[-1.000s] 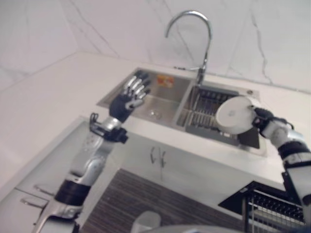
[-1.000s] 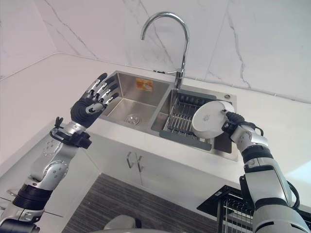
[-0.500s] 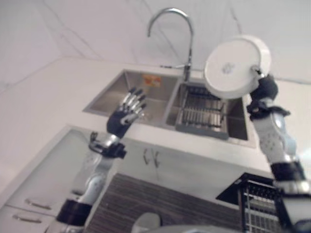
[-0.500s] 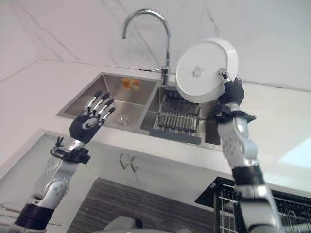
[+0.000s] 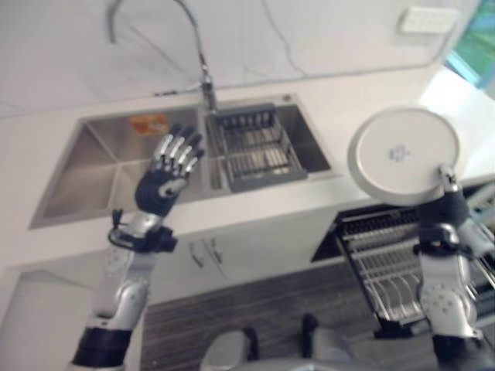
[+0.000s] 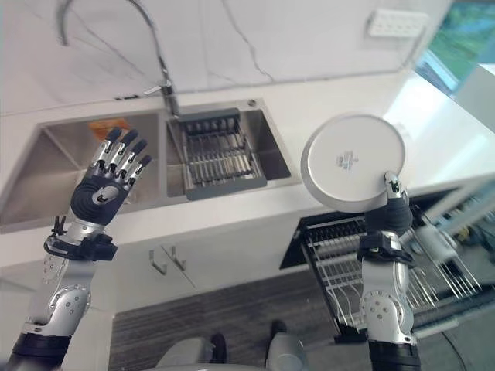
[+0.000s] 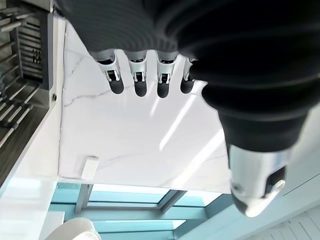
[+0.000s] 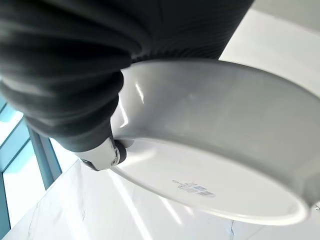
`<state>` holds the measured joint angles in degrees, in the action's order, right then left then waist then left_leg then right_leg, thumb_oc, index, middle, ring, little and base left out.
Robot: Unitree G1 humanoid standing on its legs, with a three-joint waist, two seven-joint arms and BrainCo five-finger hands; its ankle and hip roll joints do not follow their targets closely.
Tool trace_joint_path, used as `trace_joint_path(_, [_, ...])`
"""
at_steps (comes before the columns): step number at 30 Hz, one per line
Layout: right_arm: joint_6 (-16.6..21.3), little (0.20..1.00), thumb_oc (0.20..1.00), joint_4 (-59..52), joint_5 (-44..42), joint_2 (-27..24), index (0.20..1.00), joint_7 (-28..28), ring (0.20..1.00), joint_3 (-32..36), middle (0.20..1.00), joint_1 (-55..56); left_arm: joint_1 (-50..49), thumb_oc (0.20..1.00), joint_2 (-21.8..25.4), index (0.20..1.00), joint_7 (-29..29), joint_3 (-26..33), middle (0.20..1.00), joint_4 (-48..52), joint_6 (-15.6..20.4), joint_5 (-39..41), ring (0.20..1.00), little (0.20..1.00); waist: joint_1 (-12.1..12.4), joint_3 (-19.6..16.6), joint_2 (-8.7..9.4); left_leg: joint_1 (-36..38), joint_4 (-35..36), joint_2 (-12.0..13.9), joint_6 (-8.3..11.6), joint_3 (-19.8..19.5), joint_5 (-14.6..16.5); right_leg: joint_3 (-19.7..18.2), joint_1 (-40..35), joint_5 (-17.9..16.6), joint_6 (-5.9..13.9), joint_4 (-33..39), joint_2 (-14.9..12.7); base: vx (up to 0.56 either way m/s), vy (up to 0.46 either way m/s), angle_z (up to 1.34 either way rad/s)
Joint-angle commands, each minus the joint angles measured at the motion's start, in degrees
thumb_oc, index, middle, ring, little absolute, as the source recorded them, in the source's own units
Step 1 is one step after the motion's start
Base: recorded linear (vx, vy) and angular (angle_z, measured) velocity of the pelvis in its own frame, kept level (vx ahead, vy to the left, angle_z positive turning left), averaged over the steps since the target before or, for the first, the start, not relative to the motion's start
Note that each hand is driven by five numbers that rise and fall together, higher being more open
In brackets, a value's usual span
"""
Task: Place the dishes in the dishwasher.
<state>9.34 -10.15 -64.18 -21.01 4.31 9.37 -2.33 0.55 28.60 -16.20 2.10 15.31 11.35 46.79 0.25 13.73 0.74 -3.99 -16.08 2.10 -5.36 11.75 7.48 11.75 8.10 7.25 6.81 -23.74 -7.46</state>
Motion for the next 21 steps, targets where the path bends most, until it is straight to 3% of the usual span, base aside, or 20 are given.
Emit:
trace_joint_path(1, [3.9,0.200,0.200,-5.1,0.5,-0.3,0.200,-4.0,0.200,1.1,0.200,-5.7,0.8,1.000,0.5,1.000,0.0,0.1,1.000,5.6,4.6,-4.1,1.000,1.000,1.9,-4.2,0.86,1.3,-1.1,-3.9,2.95,-8.3,3.6,2.1,-5.7,-4.9,0.48,6.5,2.0,-0.15,-0.066,-1.05])
trace_joint_path(5, [3.2,0.200,0.200,-4.8,0.5,1.2,0.200,-4.0,0.200,-0.3,0.200,-7.0,1.4,1.000,0.6,1.000,0.5,-0.3,1.000,5.1,3.4,-5.2,1.000,1.000,4.5,-5.1,1.22,1.2,-1.1,-2.2,3.23,-7.2,4.3,8.3,-7.2,-9.2,1.75,6.5,-4.3,-0.12,-0.192,-0.77])
trace_joint_path(7, [2.8,0.200,0.200,-5.1,1.3,2.4,0.200,-4.5,0.200,-0.6,0.200,-7.1,1.5,1.000,1.3,1.000,0.9,0.2,1.000,5.3,3.1,-5.0,1.000,1.000,5.3,-5.3,0.95,1.1,-1.1,-0.8,4.04,-6.2,4.3,10.0,-7.7,-8.9,2.38,6.5,-7.8,-0.15,-0.250,-0.73])
trace_joint_path(9, [2.4,0.200,0.200,-5.8,2.0,3.2,0.200,-4.0,0.200,-0.8,0.200,-7.4,2.2,1.000,2.1,1.000,2.0,0.5,1.000,5.5,2.4,-4.7,1.000,1.000,5.7,-5.4,1.13,1.2,-1.1,0.3,4.82,-5.2,4.5,10.9,-7.4,-11.1,3.67,6.5,-11.6,-0.14,-0.283,-0.50])
trace_joint_path(11, [2.3,0.200,0.200,-7.5,2.2,3.3,0.200,-2.9,0.200,-1.0,0.200,-7.7,3.4,1.000,2.7,1.000,3.0,0.4,1.000,5.5,1.8,-3.9,1.000,1.000,5.9,-5.4,1.09,0.9,-1.1,2.2,6.08,-4.9,4.2,10.3,-6.6,-10.0,4.41,6.5,-14.2,-0.19,-0.427,-0.43])
trace_joint_path(14, [2.7,0.200,0.200,-9.0,3.2,3.2,0.200,-1.8,0.200,-1.4,0.200,-8.0,4.5,1.000,2.3,1.000,3.3,-0.2,1.000,5.8,1.2,-4.8,1.000,1.000,5.8,-5.4,1.04,0.4,-1.1,3.7,7.18,-5.4,3.7,7.9,-5.2,-8.3,4.59,6.5,-14.4,-0.13,-0.381,-0.39])
trace_joint_path(17, [3.7,0.200,0.200,-10.3,4.8,2.9,0.200,-1.6,0.200,-2.1,0.200,-8.1,5.5,1.000,1.7,1.000,4.5,-0.9,1.000,5.4,1.3,-6.7,1.000,1.000,5.1,-4.9,1.22,0.0,-1.1,8.1,9.46,-6.1,1.9,5.0,-3.6,-6.1,5.14,6.5,-12.7,-0.13,-0.596,-0.38])
trace_joint_path(19, [2.9,0.200,0.200,-9.8,4.3,1.6,0.200,-2.1,0.200,-2.7,0.200,-8.3,4.7,1.000,1.0,1.000,6.1,-1.5,1.000,4.9,2.4,-7.8,1.000,1.000,4.2,-4.7,1.13,-0.1,-1.1,10.8,10.70,-6.2,0.3,4.0,-2.7,-4.6,4.66,6.5,-10.1,-0.12,-0.475,-0.63])
trace_joint_path(21, [1.8,0.200,0.200,-9.4,4.9,0.3,0.200,-4.7,0.200,-4.0,0.200,-8.3,3.3,1.000,-0.4,1.000,7.3,-1.7,1.000,6.3,3.6,-9.6,1.000,1.000,4.0,-4.5,0.74,-2.5,-1.1,13.7,12.13,-6.8,-2.8,2.5,-1.2,-3.5,1.92,6.5,-6.1,-0.19,-0.599,-0.59])
